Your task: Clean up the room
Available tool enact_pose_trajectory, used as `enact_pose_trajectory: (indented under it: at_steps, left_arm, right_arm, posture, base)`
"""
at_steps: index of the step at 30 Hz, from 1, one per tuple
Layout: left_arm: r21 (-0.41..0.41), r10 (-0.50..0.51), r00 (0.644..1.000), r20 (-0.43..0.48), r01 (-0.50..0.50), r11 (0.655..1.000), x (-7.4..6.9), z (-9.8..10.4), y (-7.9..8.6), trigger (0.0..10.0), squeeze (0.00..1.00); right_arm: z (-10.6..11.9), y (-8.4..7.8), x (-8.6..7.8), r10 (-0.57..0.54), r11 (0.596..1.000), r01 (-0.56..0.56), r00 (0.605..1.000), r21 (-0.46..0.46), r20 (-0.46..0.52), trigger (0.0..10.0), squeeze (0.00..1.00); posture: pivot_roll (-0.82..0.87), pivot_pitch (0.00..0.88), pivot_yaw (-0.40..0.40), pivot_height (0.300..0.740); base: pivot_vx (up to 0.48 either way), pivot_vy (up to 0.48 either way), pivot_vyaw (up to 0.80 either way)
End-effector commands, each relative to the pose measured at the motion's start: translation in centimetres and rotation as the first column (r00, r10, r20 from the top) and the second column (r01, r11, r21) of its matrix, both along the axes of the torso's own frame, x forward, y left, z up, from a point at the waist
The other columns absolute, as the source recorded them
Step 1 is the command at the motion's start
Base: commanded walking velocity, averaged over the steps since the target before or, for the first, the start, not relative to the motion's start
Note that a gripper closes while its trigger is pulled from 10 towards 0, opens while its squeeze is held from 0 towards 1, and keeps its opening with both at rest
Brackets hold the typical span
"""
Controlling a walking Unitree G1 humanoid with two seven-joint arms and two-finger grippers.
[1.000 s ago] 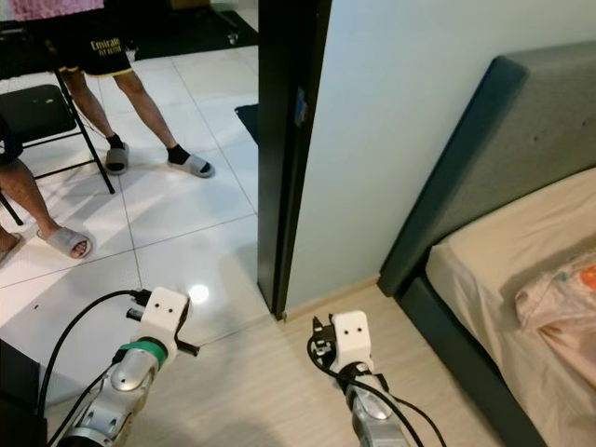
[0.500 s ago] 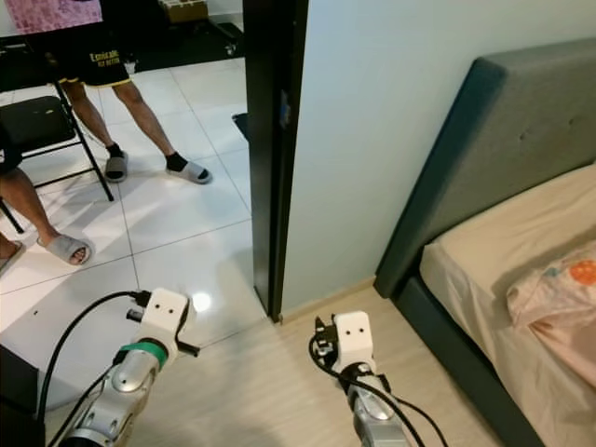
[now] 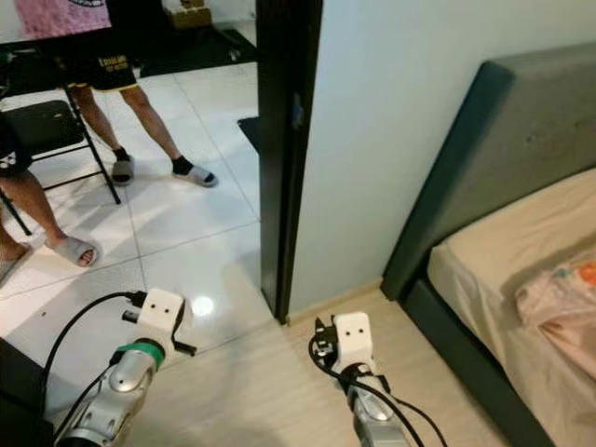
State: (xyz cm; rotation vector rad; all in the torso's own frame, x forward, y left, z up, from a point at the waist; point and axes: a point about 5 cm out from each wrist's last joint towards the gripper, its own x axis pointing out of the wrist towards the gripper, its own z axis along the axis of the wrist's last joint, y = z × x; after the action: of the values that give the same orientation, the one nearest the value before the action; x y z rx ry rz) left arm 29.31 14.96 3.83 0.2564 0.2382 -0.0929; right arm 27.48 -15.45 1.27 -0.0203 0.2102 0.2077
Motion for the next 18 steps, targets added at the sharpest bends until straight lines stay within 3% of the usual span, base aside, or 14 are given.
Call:
enact_pose_trajectory:
  at_steps: [1,7,18]
  left_arm:
    - [0.024,0.000,1.000,-0.030,0.000,1.000,-0.40,-0.67,0.12,10.0,0.00]
    - [0.038,-0.001,1.000,-0.017,0.002,0.999,-0.37,-0.54,0.15,10.0,0.00]
    - [0.034,-0.006,1.000,-0.013,0.006,0.999,-0.15,-0.37,0.18,10.0,0.00]
  right_arm:
    - [-0.35,-0.23,-0.27,-0.011,1.000,0.011,1.000,0.002,-0.018,10.0,0.00]
    - [-0.33,-0.29,-0.25,-0.012,1.000,0.012,1.000,0.001,-0.017,10.0,0.00]
    - [-0.35,-0.27,-0.28,-0.016,1.000,0.016,1.000,0.003,-0.017,10.0,0.00]
  posture:
    - [-0.03,0.032,0.034,0.740]
    - [-0.03,0.030,0.035,0.740]
    - [-0.04,0.029,0.039,0.740]
  base:
    - [0.000,0.000,0.00]
    - [0.000,-0.159,0.00]
    - [0.000,-0.446,0.00]
